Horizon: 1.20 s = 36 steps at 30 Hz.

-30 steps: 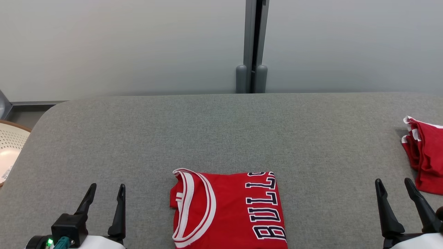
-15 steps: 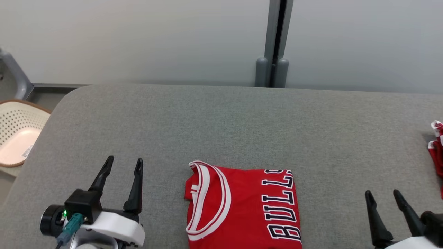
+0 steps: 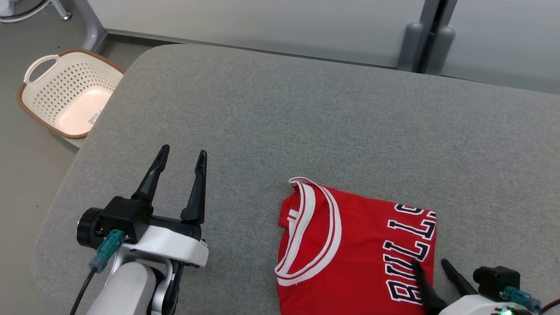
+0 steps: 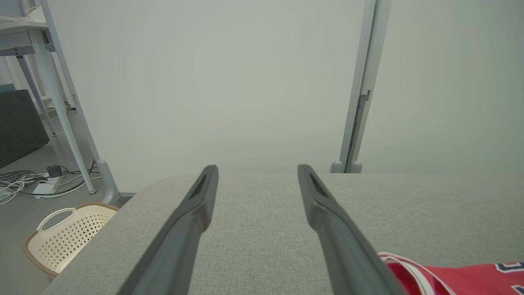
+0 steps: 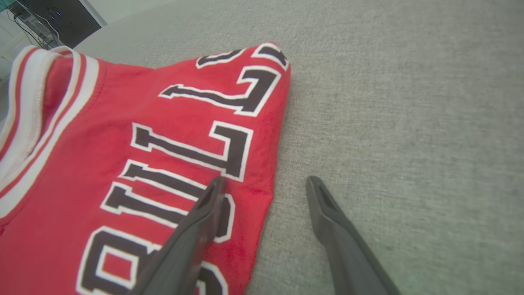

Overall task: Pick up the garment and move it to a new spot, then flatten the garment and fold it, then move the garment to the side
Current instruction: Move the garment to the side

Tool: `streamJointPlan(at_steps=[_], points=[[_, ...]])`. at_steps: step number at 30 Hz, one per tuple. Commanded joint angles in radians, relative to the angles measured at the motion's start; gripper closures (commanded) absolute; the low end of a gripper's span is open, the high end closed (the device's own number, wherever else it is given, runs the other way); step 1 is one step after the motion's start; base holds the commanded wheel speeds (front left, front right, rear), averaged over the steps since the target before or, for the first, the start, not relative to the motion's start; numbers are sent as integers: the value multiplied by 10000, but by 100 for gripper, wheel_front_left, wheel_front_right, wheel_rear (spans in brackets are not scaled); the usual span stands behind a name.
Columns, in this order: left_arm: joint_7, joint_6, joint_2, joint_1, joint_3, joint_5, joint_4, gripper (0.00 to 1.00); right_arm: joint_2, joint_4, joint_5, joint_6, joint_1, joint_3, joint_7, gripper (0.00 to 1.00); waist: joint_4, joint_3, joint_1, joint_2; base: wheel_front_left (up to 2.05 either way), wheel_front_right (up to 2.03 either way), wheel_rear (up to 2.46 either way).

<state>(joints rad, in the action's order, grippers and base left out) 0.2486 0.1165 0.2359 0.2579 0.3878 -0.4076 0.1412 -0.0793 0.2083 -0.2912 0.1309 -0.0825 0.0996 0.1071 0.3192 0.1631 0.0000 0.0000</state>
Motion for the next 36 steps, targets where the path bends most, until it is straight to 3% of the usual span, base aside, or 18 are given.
streamJointPlan(at_steps=[1, 2, 3, 4, 14, 20, 28, 36], points=[[76, -26, -29, 155, -43, 22, 32, 0, -4, 167, -86, -3, 33, 21, 114, 0, 331, 295, 0, 0, 0, 0, 0], [89, -60, -82, 222, -74, 33, 50, 0, 10, 394, -161, -3, 98, 160, 180, 22, 384, 333, 0, 0, 0, 0, 0], [112, -79, -126, 255, -137, 45, 33, 0, 48, 566, -212, -3, 133, 264, 203, 72, 420, 360, 0, 0, 0, 0, 0], [132, -87, -156, 258, -194, 49, 26, 0, 63, 692, -259, -3, 166, 333, 158, 100, 444, 377, 0, 0, 0, 0, 0], [165, -202, -431, -33, -914, 433, -413, 0, -519, 576, -181, -13, 605, 503, -496, 100, 389, 397, 0, 0, 0, 0, 0], [166, -334, -512, -166, -1241, 736, -723, 0, -1080, 5, 25, -15, 731, 352, -473, 100, -93, 534, 0, 0, 0, 0, 0], [153, -564, -469, 47, -1416, 1154, -1133, 0, -1911, -800, 246, -12, 1449, 77, -298, 100, -1967, 1153, 0, 0, 0, 0, 0], [137, -771, -154, 535, -1359, 1526, -1471, 0, -2620, -824, 163, -14, 3114, 593, -504, 100, -4125, 1991, 0, 0, 0, 0, 0]])
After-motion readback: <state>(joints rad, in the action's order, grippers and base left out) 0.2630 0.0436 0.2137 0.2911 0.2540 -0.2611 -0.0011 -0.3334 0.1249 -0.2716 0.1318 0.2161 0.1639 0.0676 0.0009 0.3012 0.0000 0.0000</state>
